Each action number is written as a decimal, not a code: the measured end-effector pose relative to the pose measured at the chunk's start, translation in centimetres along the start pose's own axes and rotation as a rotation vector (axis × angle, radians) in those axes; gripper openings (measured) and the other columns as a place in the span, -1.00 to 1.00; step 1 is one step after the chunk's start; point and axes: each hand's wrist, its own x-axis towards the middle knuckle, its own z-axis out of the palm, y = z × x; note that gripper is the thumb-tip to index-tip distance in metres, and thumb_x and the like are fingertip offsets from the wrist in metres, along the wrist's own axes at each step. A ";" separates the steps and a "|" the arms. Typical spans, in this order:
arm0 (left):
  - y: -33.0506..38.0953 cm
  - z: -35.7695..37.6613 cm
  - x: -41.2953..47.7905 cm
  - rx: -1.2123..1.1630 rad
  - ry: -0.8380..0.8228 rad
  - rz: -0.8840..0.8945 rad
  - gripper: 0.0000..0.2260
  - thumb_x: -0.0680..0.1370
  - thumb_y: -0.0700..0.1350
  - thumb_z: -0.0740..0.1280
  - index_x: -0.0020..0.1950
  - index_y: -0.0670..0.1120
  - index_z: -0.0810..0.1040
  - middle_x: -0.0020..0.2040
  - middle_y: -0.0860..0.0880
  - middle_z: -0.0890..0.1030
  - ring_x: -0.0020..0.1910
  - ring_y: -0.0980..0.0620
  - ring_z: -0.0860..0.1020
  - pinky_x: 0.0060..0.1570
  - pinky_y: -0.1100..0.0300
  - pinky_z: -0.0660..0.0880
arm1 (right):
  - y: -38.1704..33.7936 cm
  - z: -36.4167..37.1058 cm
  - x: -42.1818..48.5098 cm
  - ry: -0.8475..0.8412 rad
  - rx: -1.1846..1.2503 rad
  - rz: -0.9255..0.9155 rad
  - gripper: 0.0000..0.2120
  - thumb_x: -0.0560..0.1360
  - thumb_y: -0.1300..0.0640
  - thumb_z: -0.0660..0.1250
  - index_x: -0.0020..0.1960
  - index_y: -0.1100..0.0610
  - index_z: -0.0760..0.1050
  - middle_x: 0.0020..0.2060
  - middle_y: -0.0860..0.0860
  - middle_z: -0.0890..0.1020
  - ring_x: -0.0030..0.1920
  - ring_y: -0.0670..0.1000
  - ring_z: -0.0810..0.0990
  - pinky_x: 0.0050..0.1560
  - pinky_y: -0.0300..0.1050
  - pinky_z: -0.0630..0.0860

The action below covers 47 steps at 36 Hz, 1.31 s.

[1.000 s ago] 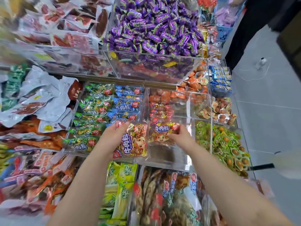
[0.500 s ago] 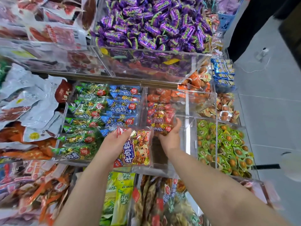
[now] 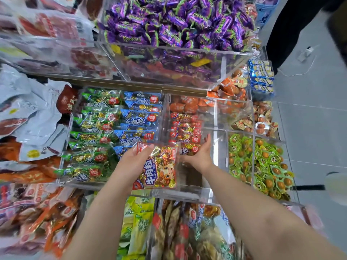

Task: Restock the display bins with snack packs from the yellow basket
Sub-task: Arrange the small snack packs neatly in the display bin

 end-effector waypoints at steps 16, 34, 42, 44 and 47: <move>0.6 0.4 -0.6 0.007 0.026 -0.015 -0.74 0.36 0.26 0.40 -0.04 0.16 0.63 0.01 -0.03 0.70 0.06 -0.14 0.64 0.20 -0.19 0.49 | 0.0 0.3 0.8 0.025 -0.059 -0.270 0.11 0.19 0.12 0.62 0.32 -0.44 -0.12 0.24 -0.15 0.40 0.26 -0.10 0.43 0.32 -0.04 0.37; 0.9 0.7 -0.5 0.002 0.049 -0.035 -0.39 0.13 0.35 0.39 0.10 0.11 0.59 0.12 -0.07 0.66 0.16 -0.20 0.58 0.25 -0.22 0.43 | -0.1 -0.4 2.4 -0.163 -0.141 -0.192 0.37 0.00 0.03 0.65 0.33 -0.41 -0.37 0.37 -0.01 0.31 0.38 0.03 0.30 0.41 0.10 0.22; 0.6 0.7 -0.5 0.010 0.062 -0.007 -0.40 0.16 0.36 0.37 0.11 0.11 0.59 0.12 -0.03 0.66 0.15 -0.15 0.59 0.25 -0.19 0.45 | -0.3 0.1 1.4 -0.036 -0.023 -0.418 -0.01 0.15 -0.14 0.57 0.33 -0.47 -0.02 0.12 -0.39 0.49 0.14 -0.34 0.47 0.08 -0.50 0.38; 0.6 0.7 -0.4 0.004 0.069 -0.013 -0.42 0.15 0.37 0.37 0.08 0.13 0.60 0.11 -0.03 0.66 0.14 -0.15 0.60 0.24 -0.19 0.45 | -0.9 0.5 1.7 -0.028 0.006 -0.443 -0.09 0.18 -0.12 0.58 0.30 -0.47 0.08 0.09 -0.41 0.50 0.12 -0.38 0.48 0.01 -0.57 0.38; 0.7 0.7 -0.3 0.008 0.063 -0.031 -0.51 0.14 0.36 0.37 -0.04 0.14 0.62 0.05 -0.04 0.68 0.09 -0.17 0.62 0.21 -0.20 0.47 | -1.2 0.4 2.4 -0.142 -0.048 -0.346 0.01 0.09 -0.15 0.59 0.40 -0.21 0.12 0.13 -0.23 0.53 0.16 -0.27 0.49 0.20 -0.24 0.49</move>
